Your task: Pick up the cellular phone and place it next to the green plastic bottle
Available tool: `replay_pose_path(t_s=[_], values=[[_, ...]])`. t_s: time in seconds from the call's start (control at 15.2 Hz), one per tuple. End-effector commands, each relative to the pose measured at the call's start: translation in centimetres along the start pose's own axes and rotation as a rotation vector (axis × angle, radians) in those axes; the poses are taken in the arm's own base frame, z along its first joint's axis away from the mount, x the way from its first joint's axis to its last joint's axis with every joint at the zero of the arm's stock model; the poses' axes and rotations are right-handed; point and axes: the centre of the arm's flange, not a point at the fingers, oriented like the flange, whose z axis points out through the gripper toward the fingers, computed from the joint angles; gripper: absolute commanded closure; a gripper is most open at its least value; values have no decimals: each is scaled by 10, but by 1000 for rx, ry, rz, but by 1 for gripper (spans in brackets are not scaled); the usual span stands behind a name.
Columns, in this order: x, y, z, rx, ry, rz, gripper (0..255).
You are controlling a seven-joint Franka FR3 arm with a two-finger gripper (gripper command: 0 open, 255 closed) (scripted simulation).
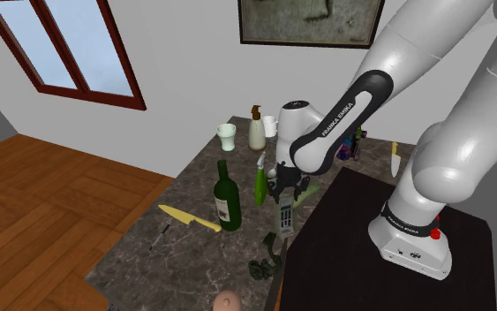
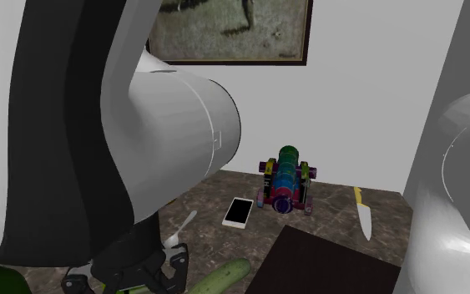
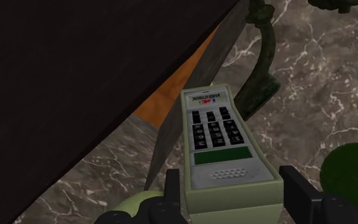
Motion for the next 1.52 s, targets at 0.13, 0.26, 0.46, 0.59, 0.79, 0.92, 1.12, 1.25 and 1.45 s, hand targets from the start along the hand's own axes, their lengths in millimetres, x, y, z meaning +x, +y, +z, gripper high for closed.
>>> replay_pose_path(t_s=[0.13,0.26,0.46,0.59,0.79,0.92,1.12,1.25,1.45], values=[[1,0,11,1,1,0,255],[1,0,11,1,1,0,255],[1,0,11,1,1,0,255],[0,0,11,1,1,0,0],[1,0,11,1,1,0,0],[1,0,11,1,1,0,0],[1,0,-28,1,1,0,0],[1,0,-39,1,1,0,0],[1,0,-39,1,1,0,0]])
